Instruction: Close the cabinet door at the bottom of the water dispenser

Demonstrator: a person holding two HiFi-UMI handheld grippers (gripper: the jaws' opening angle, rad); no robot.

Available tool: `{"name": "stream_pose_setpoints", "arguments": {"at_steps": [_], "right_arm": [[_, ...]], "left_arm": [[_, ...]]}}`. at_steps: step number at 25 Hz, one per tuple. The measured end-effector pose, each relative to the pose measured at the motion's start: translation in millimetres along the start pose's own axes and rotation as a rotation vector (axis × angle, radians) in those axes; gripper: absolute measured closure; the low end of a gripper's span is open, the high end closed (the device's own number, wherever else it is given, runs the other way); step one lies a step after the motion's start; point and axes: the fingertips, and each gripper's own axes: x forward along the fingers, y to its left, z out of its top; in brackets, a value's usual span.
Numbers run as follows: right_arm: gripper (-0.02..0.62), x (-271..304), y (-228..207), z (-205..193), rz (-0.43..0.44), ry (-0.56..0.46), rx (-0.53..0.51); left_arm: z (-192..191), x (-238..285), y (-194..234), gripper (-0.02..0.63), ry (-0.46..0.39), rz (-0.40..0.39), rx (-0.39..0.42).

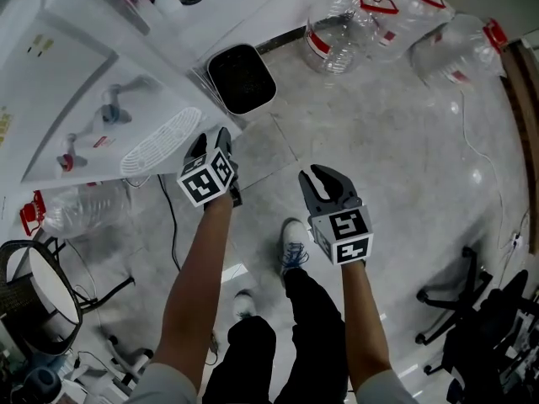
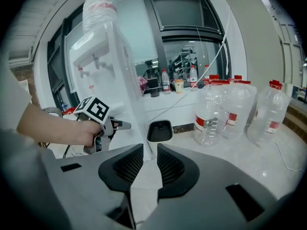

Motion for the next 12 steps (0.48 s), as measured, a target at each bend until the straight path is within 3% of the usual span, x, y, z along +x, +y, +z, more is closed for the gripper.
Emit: {"name": "stream_pose_setpoints", "arguments": {"at_steps": [5, 8, 12], "right_arm": [[0.479, -28, 1, 10, -0.024, 0.026, -0.009], [0.483, -67, 4, 37, -0.055, 0.006, -0.005], [0.491, -135, 22, 91, -0.094, -0.043, -0.016]], "left_arm": [[0, -27, -12, 0.362, 0.032, -0.021, 0.009], [8, -66, -28, 0.391, 0.050, -0.053, 0.041], [47, -145, -53, 0.448, 0.025, -0.112, 0.075]]}}
